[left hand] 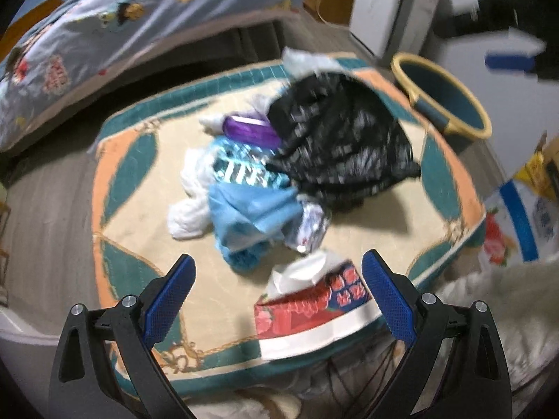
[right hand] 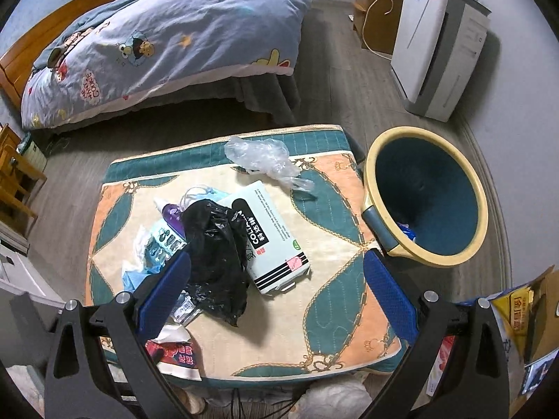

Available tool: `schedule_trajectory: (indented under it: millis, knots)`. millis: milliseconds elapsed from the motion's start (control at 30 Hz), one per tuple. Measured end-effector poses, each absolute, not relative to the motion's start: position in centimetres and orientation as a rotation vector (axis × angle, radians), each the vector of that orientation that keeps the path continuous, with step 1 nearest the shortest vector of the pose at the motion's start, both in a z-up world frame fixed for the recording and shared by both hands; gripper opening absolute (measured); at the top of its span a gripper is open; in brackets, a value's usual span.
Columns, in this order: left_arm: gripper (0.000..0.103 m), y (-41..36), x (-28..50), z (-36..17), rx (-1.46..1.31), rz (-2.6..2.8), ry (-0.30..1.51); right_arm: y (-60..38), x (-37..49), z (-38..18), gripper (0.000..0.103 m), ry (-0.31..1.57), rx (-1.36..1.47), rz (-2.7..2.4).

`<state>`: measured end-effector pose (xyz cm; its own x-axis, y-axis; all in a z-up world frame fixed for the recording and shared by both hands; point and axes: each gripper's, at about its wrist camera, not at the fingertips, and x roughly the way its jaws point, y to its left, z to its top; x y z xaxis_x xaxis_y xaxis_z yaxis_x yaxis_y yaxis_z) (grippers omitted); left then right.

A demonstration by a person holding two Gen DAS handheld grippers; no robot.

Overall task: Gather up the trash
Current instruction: 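Move both tools back over the mat toward the remaining trash, then grasp the white-red carton with the left tool while the right tool grasps the black bag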

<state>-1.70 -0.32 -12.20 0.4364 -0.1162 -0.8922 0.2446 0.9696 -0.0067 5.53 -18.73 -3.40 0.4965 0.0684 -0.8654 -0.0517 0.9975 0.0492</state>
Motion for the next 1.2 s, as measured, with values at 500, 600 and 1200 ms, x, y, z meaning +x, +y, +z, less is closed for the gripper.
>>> schedule_trajectory:
  millis: [500,600,1200]
  knots:
    - [0.036,-2.7,-1.4,-15.5,0.250,-0.314,1.214,-20.1,6.0,-4.2,0.097,1.078,0.051,0.055]
    - [0.035,-2.8,-1.2,-14.9,0.251,-0.320,1.197,-19.9,5.9,-4.4,0.097,1.079,0.040,0.063]
    - [0.034,1.3,3.5,-1.2,0.217,-0.291,0.956,-20.6,7.7,-6.8,0.097,1.156,0.113,0.060]
